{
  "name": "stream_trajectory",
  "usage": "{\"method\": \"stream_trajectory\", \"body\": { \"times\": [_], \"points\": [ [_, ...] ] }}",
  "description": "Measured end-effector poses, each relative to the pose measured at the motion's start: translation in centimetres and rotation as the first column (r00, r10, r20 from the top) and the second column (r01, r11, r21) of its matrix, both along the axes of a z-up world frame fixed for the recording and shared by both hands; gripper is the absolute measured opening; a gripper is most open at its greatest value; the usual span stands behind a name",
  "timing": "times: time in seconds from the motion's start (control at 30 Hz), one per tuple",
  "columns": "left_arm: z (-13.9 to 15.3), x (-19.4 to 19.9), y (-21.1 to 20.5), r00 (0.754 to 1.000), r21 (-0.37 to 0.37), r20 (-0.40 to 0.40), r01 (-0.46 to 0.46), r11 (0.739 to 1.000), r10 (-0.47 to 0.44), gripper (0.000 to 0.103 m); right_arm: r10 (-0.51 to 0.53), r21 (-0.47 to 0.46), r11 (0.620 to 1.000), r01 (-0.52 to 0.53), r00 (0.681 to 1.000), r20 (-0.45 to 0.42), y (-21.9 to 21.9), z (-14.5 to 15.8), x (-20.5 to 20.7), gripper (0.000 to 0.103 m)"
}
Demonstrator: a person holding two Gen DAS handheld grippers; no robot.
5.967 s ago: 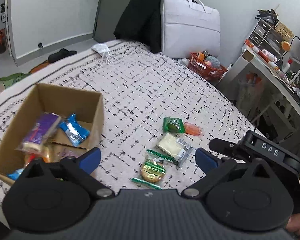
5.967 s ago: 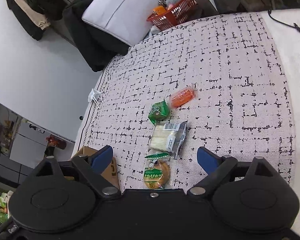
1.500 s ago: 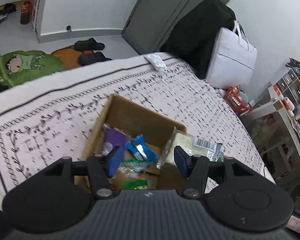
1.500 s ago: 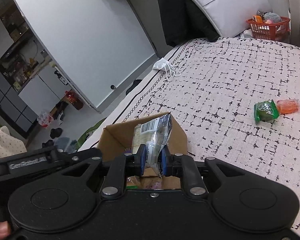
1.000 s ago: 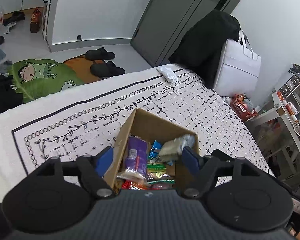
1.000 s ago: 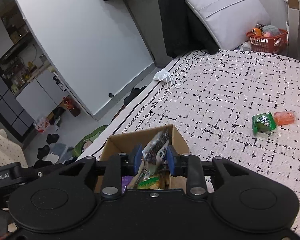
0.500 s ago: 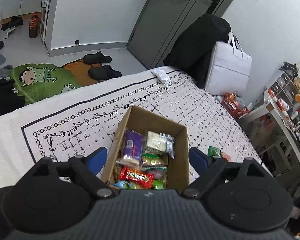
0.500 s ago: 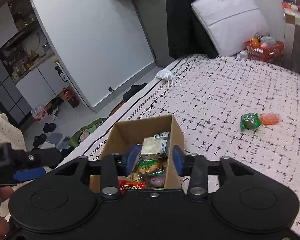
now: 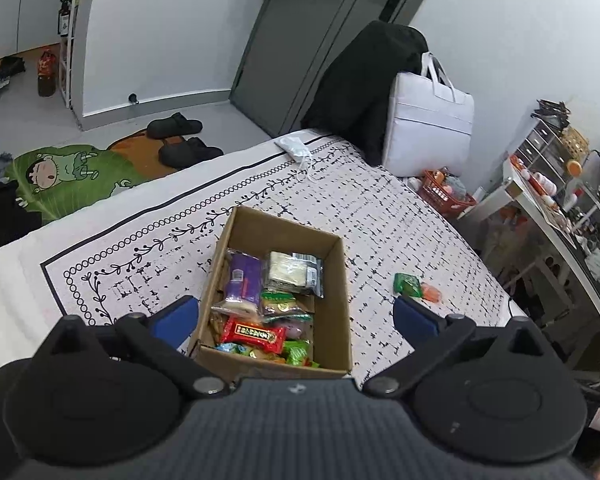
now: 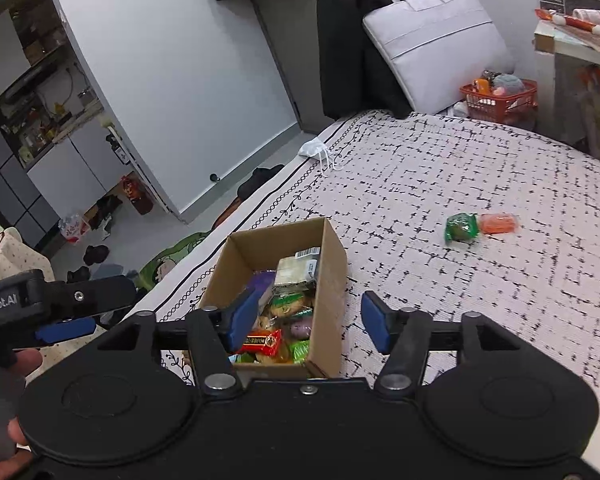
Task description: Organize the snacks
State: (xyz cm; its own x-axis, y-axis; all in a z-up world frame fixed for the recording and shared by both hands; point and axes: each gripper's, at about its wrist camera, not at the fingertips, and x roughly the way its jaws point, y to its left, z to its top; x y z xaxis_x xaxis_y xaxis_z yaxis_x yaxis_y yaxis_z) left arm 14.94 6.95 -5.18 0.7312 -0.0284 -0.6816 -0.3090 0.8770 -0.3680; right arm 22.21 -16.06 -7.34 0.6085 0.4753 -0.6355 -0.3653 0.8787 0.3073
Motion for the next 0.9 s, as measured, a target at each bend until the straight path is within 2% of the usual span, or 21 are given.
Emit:
{"method": "stream_trajectory", "body": {
  "times": [0.03, 0.17, 0.47, 0.73, 0.9],
  "points": [
    [0.1, -0.2, -0.1, 1.0, 0.003, 0.001, 0.004, 1.0, -0.004, 0.103, -0.002, 0.0, 1.0, 0.002, 1.0, 0.003, -0.2, 0.3, -0.4, 0.063],
    [0.9, -1.2, -0.7, 0.999, 0.027, 0.011, 0.03, 0.999, -0.031, 0.103, -0.022, 0.021, 1.0, 0.021, 1.0, 0.021, -1.2, 1.5, -1.7, 0.082],
    [2.5, -3.7, -2.6, 0.994, 0.093, 0.019, 0.102, 0.99, -0.105, 0.103, -0.038, 0.052, 0.998, 0.036, 0.998, 0.051, -2.8, 3.5, -4.8, 0.102],
    [3.3, -6.2, -4.2, 0.988, 0.151, 0.025, 0.146, 0.978, -0.151, 0.103, -0.074, 0.059, 0.996, 0.07, 0.995, 0.061, -4.9, 4.1, -7.5, 0.103],
    [3.7, -7.5, -5.1, 0.981, 0.159, 0.032, 0.185, 0.97, -0.192, 0.103, -0.082, 0.029, 0.996, 0.08, 0.995, 0.06, -5.6, 4.2, -9.2, 0.103]
  ]
}}
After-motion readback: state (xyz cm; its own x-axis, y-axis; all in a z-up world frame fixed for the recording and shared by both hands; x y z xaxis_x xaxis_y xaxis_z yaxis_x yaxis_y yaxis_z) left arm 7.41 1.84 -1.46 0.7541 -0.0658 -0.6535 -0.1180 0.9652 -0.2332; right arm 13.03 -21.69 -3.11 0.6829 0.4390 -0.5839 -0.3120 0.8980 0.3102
